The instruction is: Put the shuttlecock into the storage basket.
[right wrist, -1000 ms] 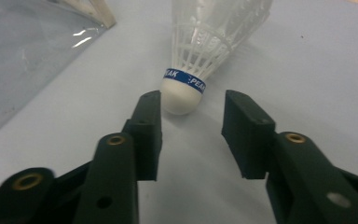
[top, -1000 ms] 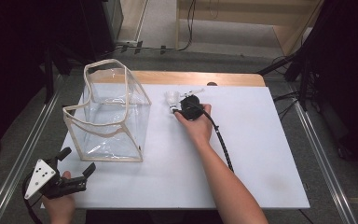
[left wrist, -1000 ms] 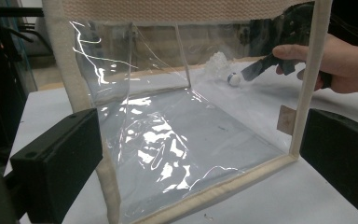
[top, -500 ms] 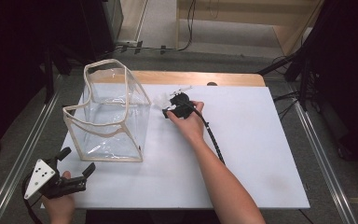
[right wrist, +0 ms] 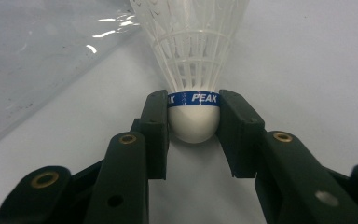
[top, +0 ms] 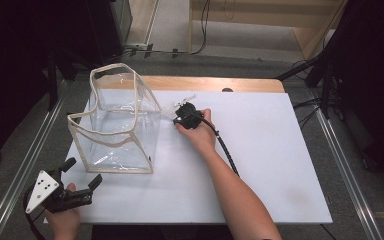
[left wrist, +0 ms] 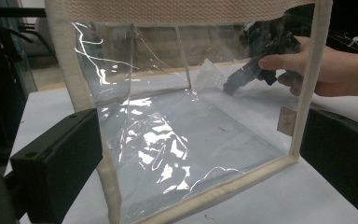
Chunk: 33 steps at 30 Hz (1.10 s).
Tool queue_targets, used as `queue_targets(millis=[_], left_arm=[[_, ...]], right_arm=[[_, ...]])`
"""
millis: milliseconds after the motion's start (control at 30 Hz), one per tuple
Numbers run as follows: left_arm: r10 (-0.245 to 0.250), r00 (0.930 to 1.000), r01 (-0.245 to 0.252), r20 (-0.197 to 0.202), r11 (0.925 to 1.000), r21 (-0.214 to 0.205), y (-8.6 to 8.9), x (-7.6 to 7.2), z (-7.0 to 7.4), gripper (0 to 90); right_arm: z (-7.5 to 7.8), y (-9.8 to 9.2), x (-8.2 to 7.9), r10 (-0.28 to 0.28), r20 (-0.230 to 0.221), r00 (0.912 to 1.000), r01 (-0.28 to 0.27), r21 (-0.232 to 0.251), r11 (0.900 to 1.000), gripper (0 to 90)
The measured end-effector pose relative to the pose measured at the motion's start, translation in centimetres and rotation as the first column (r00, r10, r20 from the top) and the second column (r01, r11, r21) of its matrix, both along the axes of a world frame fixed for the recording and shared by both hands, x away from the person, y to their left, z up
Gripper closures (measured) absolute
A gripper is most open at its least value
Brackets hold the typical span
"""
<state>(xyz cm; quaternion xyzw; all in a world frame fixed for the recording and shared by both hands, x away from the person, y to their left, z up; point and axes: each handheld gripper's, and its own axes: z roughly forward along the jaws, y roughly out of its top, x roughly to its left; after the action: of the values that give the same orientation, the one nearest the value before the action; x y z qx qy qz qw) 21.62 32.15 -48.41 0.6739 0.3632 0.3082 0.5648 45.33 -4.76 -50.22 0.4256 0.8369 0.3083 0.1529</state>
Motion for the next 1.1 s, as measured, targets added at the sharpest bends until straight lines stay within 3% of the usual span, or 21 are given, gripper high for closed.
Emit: queue_targets(millis=[433, 1100], left_arm=[[-0.001, 1.0000, 0.001, 0.000, 1.0000, 0.001, 0.0, 0.0, 0.0, 0.0], [-0.002, 1.0000, 0.002, -0.003, 1.0000, 0.009, -0.1, 0.0, 0.0, 0.0]], right_arm=[[1.7, -1.0, -1.3, -0.024, 0.038, 0.9990, 0.022, 0.043, 0.9988, 63.0], [2.6, -3.8, -3.5, -0.047, 0.059, 0.9971, 0.041, 0.105, 0.9937, 63.1]])
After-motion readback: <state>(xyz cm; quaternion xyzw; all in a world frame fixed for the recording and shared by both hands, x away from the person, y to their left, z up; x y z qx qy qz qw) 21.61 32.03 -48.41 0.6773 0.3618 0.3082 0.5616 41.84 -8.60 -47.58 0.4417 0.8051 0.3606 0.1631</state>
